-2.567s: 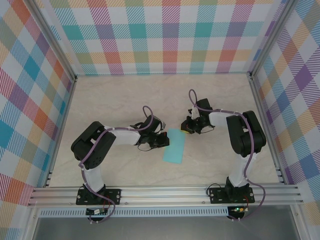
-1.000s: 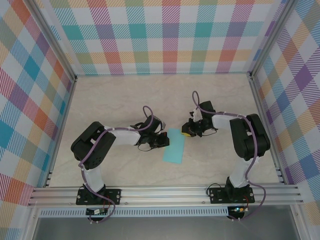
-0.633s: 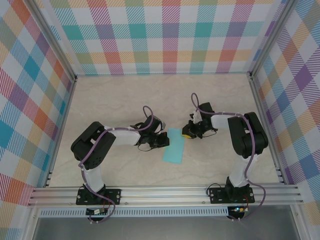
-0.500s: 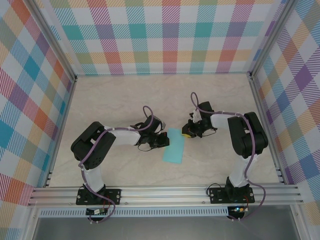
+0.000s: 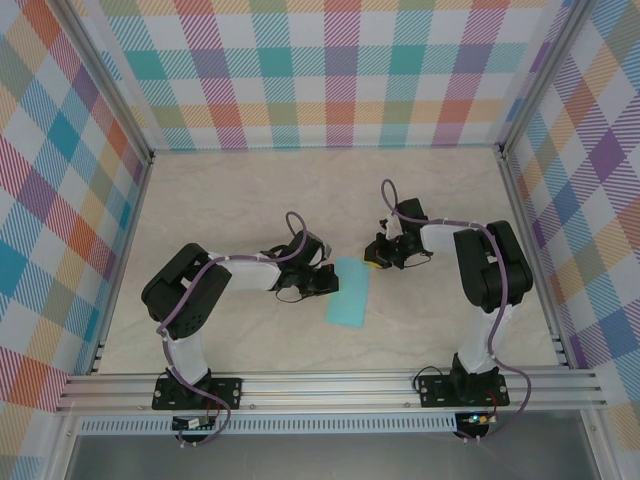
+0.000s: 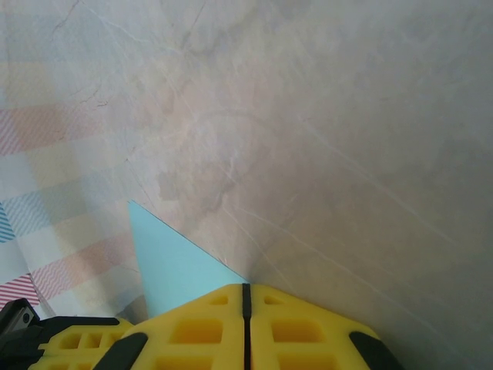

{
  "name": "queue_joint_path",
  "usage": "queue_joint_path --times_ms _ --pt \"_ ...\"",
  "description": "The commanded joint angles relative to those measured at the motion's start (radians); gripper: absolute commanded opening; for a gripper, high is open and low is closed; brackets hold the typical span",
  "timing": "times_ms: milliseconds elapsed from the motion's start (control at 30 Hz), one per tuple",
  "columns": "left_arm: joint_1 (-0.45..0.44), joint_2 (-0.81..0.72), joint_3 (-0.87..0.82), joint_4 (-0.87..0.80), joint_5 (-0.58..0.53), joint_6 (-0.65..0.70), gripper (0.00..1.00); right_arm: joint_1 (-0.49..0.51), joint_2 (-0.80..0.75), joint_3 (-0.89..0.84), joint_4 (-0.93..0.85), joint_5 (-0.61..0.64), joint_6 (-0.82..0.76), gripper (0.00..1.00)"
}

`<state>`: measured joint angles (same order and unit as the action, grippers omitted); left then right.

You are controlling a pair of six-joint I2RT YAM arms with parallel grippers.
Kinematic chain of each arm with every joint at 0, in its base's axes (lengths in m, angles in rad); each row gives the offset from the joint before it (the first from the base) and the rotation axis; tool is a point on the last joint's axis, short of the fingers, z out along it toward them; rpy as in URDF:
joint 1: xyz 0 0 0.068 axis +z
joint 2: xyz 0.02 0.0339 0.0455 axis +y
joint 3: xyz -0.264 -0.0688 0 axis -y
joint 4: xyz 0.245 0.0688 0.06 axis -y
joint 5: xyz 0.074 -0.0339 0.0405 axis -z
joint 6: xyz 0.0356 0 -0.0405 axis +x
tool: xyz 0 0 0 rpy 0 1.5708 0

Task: Fold a paper plane with a square sheet of paper (pick it up from the middle)
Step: Fold the square sheet of paper in half at the center of the table.

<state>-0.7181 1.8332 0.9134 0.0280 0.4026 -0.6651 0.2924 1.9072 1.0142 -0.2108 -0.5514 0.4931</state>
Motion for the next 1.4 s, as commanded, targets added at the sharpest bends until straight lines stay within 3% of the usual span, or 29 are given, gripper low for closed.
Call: queue_joint_path --times_ms 0,167,567,767,1067,1367 --pt "-0.011 0.036 -0.044 -0.168 -0.087 0.015 0.0 0.004 0.021 -0.017 -0.014 0.053 0.004 0.08" --pt "-0.01 0.038 -0.046 -0.171 -0.084 0.022 0.0 -0.003 -0.012 0.003 0.026 -0.007 0.042 0.09" --pt "-0.01 0.046 -0.042 -0.156 -0.073 0.019 0.0 -0.004 0.047 -0.012 0.012 0.059 0.034 0.08" --pt "-0.01 0.041 -0.052 -0.154 -0.076 0.017 0.0 -0.003 -0.076 -0.01 -0.032 0.031 0.034 0.09" --pt "-0.009 0.041 -0.041 -0.165 -0.079 0.019 0.0 0.07 -0.245 -0.234 0.094 -0.055 0.125 0.1" --pt "-0.009 0.048 -0.03 -0.178 -0.079 0.029 0.0 0.223 -0.455 -0.44 0.129 0.071 0.224 0.15"
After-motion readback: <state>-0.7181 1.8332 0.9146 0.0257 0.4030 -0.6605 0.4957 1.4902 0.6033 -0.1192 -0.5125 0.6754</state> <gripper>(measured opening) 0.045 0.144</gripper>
